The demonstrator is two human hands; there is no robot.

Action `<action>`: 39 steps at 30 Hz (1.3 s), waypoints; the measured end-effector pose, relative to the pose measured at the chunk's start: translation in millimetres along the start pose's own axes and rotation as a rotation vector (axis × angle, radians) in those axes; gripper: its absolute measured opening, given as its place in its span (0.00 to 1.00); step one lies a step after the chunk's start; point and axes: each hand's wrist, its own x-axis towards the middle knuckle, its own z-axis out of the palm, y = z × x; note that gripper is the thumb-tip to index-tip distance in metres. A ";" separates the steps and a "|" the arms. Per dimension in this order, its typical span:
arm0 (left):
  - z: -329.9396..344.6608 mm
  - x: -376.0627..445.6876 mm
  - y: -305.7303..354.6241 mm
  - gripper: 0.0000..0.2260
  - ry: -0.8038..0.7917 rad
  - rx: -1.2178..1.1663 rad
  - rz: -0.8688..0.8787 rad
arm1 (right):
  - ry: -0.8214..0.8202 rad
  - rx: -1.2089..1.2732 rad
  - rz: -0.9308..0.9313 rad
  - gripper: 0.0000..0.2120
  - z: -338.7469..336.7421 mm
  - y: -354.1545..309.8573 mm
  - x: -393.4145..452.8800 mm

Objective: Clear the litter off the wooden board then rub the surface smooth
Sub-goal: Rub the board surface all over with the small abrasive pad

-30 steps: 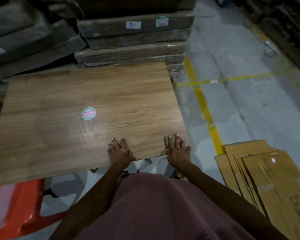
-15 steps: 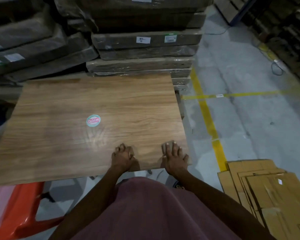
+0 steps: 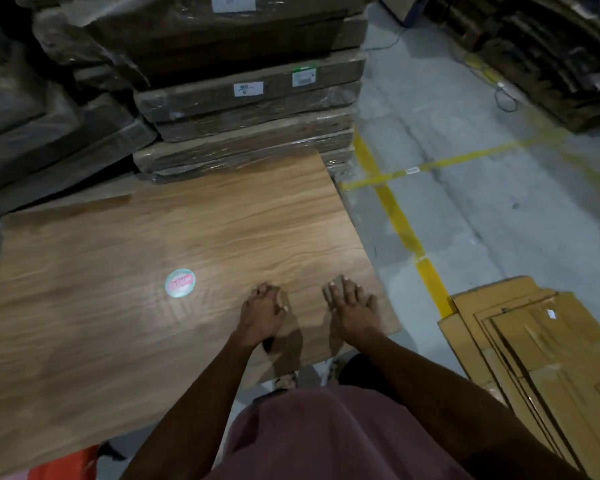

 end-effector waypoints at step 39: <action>-32.3 169.0 58.8 0.38 0.178 -0.058 -0.385 | 0.183 0.131 -0.119 0.31 -88.7 -19.2 191.0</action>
